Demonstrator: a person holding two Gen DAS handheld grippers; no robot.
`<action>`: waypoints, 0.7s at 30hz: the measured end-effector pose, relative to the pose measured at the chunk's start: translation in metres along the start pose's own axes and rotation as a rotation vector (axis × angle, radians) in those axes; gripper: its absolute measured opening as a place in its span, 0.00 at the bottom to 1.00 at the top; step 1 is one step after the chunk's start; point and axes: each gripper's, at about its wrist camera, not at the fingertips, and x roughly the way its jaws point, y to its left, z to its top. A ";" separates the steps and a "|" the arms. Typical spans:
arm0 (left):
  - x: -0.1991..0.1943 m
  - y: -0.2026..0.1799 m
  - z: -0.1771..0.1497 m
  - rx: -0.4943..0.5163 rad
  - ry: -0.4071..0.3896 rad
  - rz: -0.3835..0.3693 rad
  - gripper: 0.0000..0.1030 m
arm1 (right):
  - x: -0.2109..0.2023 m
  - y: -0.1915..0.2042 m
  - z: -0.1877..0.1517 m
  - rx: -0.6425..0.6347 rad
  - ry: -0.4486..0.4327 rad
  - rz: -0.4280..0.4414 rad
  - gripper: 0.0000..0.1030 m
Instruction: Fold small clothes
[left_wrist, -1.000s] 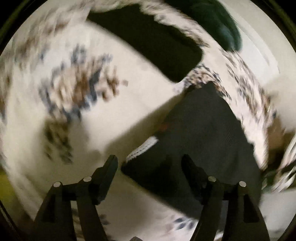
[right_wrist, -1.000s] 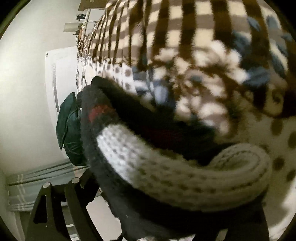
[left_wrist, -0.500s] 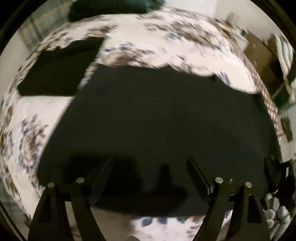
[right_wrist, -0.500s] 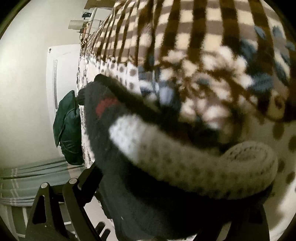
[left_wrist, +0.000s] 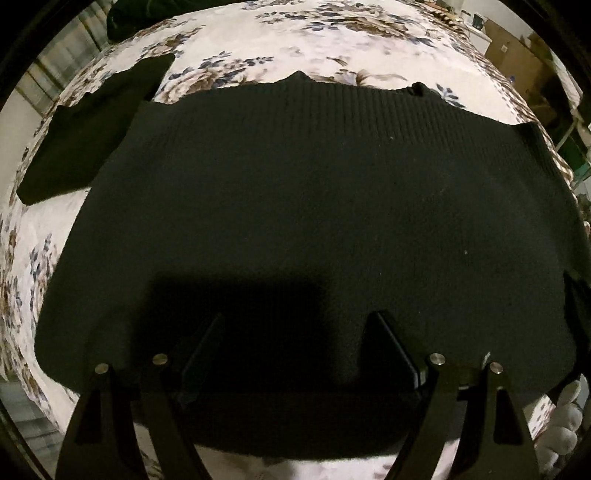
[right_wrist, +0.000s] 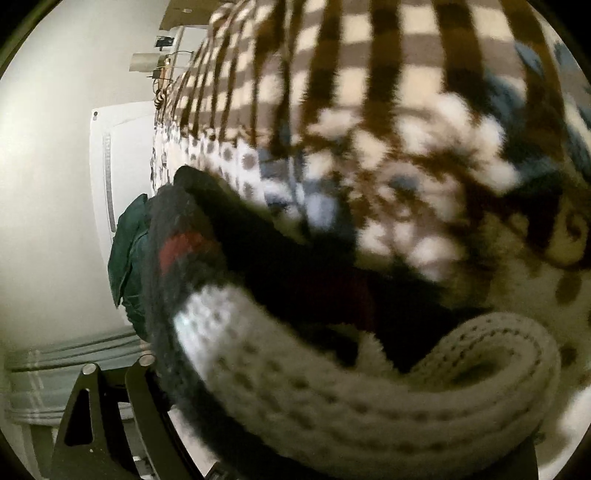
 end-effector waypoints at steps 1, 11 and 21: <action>0.000 0.000 -0.002 0.001 0.003 0.005 0.79 | 0.000 0.002 -0.001 -0.007 -0.012 -0.018 0.64; 0.004 0.011 -0.010 -0.045 0.019 -0.042 0.79 | -0.025 0.053 -0.031 -0.181 -0.140 -0.121 0.36; -0.033 0.085 -0.024 -0.219 -0.009 -0.174 0.79 | -0.037 0.184 -0.125 -0.631 -0.262 -0.236 0.33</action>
